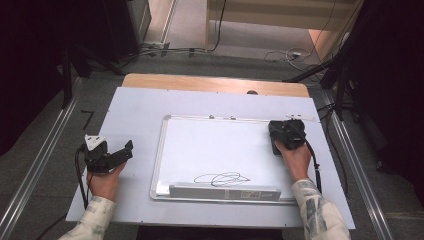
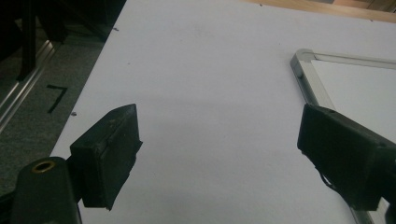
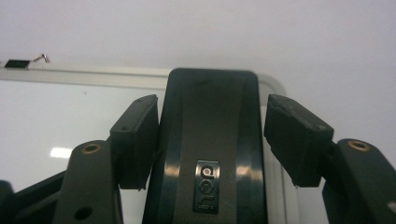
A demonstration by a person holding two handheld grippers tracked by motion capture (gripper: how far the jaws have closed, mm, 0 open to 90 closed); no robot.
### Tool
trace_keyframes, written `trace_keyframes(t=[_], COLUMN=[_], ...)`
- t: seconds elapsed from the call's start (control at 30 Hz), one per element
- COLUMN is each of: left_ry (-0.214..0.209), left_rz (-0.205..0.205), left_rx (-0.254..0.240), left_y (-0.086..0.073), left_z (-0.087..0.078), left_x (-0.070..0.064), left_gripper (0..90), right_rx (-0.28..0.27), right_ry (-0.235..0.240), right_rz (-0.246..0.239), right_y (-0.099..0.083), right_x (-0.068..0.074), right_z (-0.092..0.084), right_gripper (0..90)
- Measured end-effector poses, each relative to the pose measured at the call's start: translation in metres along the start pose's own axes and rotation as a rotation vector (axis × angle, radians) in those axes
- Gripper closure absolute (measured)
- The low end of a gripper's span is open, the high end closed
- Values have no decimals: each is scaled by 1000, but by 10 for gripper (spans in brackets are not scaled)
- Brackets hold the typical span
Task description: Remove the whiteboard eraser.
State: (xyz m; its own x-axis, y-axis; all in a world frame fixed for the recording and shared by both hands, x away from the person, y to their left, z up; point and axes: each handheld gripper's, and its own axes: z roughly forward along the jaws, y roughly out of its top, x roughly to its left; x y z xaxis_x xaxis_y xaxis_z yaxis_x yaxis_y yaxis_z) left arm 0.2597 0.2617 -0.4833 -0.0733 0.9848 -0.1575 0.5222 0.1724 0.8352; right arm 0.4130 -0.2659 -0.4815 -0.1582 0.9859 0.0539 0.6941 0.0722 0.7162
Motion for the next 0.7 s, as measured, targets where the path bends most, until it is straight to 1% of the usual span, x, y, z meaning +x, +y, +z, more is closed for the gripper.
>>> trace_keyframes(t=[0.03,0.07,0.13,0.2,0.3,0.4,0.47,0.53,0.7], left_ry=[3,3,1,0,1,5,2,2,-1], left_rz=[0,0,-2,-3,-6,-13,-15,-16,-10], left_rx=[2,2,2,4,5,11,13,13,8], left_y=[0,0,0,0,-1,-1,-1,-1,0], left_z=[0,0,1,1,2,3,3,2,1], left_x=[0,0,0,0,1,3,4,4,2], left_gripper=[135,135,135,135,135,135,135,135,135], right_rx=[36,53,48,47,43,47,43,36,17], right_ry=[6,7,-6,-17,-15,-14,-26,-32,-26], right_rz=[13,18,0,-4,6,5,-11,-15,-25], right_y=[2,3,3,2,2,2,1,0,-2], right_x=[0,0,1,3,3,4,6,6,6], right_z=[3,5,7,9,9,9,9,9,9], right_gripper=[347,348,352,354,360,373,379,382,385])
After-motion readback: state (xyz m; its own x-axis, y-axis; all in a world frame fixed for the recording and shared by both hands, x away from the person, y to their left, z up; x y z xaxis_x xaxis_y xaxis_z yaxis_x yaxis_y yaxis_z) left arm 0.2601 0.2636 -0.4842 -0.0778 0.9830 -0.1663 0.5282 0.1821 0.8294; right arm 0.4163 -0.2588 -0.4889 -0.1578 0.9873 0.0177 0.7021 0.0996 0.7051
